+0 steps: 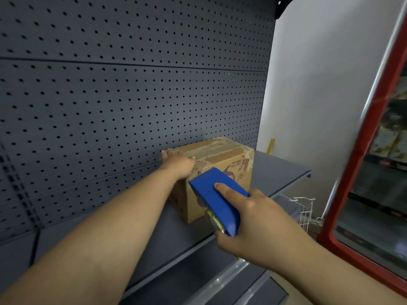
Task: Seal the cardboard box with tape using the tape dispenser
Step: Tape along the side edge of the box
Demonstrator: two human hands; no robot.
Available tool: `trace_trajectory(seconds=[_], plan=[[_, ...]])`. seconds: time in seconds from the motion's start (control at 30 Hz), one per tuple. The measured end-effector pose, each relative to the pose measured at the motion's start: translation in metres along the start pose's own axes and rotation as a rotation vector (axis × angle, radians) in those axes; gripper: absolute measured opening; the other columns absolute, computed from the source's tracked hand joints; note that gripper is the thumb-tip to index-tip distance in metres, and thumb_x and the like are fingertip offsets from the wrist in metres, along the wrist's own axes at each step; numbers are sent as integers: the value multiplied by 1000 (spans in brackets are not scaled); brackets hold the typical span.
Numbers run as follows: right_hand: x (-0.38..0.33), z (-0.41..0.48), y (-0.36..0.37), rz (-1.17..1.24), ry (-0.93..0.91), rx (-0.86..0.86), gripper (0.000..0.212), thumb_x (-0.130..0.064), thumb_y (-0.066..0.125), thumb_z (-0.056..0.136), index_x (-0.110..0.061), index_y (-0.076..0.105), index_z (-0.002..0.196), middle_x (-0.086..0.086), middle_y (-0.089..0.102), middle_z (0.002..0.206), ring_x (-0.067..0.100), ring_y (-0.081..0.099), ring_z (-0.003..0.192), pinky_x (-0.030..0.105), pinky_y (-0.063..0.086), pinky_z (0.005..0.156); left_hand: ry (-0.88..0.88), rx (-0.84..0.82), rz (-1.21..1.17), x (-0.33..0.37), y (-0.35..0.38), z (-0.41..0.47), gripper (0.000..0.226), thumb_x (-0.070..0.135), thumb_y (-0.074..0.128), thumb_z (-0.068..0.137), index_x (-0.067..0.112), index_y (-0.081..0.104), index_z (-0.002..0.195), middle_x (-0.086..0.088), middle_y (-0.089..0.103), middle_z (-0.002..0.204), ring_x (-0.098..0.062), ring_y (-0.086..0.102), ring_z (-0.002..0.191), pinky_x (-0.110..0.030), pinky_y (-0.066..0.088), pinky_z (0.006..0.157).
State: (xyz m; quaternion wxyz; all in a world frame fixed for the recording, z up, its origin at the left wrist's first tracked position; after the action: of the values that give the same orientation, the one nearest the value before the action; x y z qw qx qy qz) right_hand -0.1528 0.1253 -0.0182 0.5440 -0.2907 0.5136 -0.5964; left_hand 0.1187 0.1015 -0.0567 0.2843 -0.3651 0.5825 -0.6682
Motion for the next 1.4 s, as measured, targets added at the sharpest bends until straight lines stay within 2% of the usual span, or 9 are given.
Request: trace_trajectory(seconds=[0.17, 0.33, 0.4, 0.6, 0.7, 0.8, 1.03, 1.23, 1.4], plan=[[-5, -10, 6, -39, -35, -29, 83, -59, 50, 74, -45, 5, 142, 2, 35, 97, 25, 56, 95, 30, 48, 77, -39, -15, -54, -7, 2, 2, 71, 50, 19, 94, 5, 22, 148, -20, 17, 157, -36, 6, 146, -46, 3, 120], [3, 17, 13, 25, 19, -76, 66, -52, 54, 74, -39, 34, 135, 0, 42, 83, 23, 54, 84, 32, 50, 75, -21, 6, -32, -5, 2, 2, 68, 46, 18, 96, 2, 26, 146, -21, 22, 155, -34, 10, 146, -44, 4, 120], [3, 33, 15, 16, 38, -91, 59, -51, 54, 73, -34, 43, 128, 2, 45, 85, 24, 54, 85, 32, 48, 70, -35, -2, -51, -8, 3, 5, 68, 47, 18, 95, 3, 25, 147, -21, 20, 156, -35, 8, 146, -45, 5, 120], [-7, 62, 16, -48, 2, -83, 47, -52, 51, 71, -23, 56, 108, 6, 54, 88, 28, 55, 91, 30, 40, 66, 1, 4, -40, -4, 0, -2, 65, 43, 19, 97, 0, 27, 145, -21, 23, 155, -32, 10, 146, -42, 4, 120], [1, 62, 12, -27, 5, -59, 51, -51, 51, 65, -31, 56, 112, 10, 63, 99, 32, 56, 98, 34, 48, 72, 13, 9, -36, -5, 0, -2, 65, 43, 21, 97, 0, 28, 145, -22, 22, 155, -33, 11, 146, -42, 5, 120], [3, 62, 9, 9, -25, -94, 53, -50, 53, 69, -32, 54, 120, 9, 64, 108, 31, 55, 101, 36, 50, 80, 16, 1, -34, -4, 0, -2, 65, 44, 20, 97, 1, 26, 146, -21, 21, 156, -32, 10, 146, -42, 4, 120], [2, 63, 3, -16, -70, -104, 50, -52, 51, 72, -35, 54, 119, 6, 64, 106, 30, 55, 103, 35, 49, 81, 25, -8, -23, -3, -1, -3, 64, 42, 19, 97, 1, 25, 147, -19, 20, 156, -32, 10, 147, -42, 4, 120], [3, 64, -1, -36, -85, -111, 43, -52, 50, 72, -35, 56, 111, 1, 61, 92, 28, 56, 95, 34, 48, 74, 18, -2, -55, -4, -1, -2, 64, 43, 20, 97, 2, 26, 146, -20, 20, 156, -32, 10, 146, -42, 5, 120], [9, 66, -1, -50, -87, -139, 39, -52, 49, 75, -35, 58, 108, 3, 65, 101, 29, 57, 96, 34, 46, 75, 10, 1, -52, -6, 2, 0, 66, 45, 20, 96, 4, 25, 147, -19, 20, 156, -32, 11, 146, -42, 7, 120]])
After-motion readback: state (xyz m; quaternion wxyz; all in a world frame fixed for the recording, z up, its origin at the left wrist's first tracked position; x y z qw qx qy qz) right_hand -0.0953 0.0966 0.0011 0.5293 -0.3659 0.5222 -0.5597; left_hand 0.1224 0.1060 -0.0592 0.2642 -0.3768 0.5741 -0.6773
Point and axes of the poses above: each hand's wrist, its own z-axis towards the middle knuckle, its own y-axis out of the palm, x = y × z, the point moved 8 cm from there along z, towards the middle knuckle
